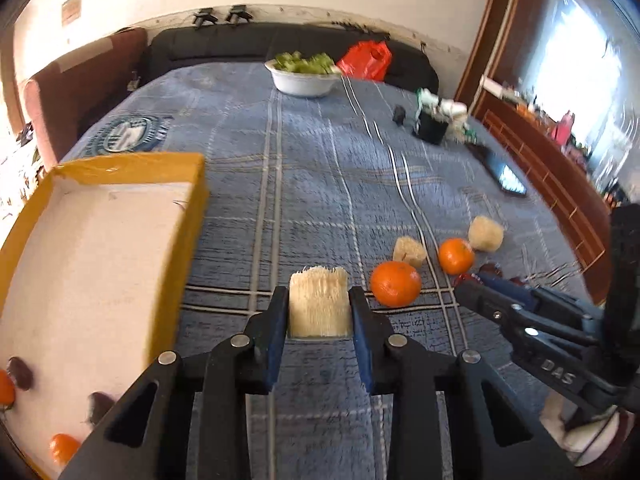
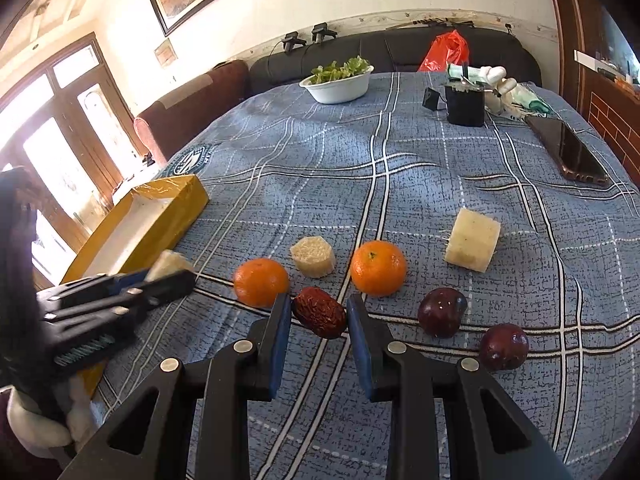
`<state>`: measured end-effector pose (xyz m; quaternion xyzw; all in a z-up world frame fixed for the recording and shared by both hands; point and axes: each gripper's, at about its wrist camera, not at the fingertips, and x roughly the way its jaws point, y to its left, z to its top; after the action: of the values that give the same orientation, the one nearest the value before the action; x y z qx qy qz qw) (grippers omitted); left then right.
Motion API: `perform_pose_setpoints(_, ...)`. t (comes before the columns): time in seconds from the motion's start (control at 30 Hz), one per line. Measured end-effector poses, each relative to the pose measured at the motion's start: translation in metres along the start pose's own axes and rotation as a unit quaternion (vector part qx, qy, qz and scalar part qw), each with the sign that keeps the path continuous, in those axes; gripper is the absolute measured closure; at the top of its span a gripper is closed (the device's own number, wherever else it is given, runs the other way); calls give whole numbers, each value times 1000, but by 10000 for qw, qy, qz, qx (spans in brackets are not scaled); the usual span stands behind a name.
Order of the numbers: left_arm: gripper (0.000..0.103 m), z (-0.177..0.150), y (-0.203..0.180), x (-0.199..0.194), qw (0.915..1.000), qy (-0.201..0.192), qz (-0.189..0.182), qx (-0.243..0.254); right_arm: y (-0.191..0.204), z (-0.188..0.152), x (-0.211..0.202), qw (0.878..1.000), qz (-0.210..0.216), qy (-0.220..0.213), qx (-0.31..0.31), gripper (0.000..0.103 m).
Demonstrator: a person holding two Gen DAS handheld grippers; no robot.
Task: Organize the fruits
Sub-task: 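Carry the yam chunk and red date into the tray and release both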
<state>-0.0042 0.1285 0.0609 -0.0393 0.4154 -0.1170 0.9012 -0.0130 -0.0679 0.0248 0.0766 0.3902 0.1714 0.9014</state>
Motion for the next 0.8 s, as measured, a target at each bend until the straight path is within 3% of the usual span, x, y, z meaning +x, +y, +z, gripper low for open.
perform_pose_setpoints(0.2,74,7,48,-65,9981,-501,214,-300,24,11,-21,9997,101,-212,-17,72)
perform_pose_setpoints(0.4,74,12,106,-107,9927,-813,679,-573,75,34,-38,9976,563,-314,-237,71)
perform_pose_setpoints(0.6,74,7,153,-98,9900,-652,963,-797,132,48,-20,9920,1196,-40,-391,71)
perform_pose_setpoints(0.8,74,-5,187,-70,9878,-356,1110,-1032,186,41,28,9871,1367,429,-718,71)
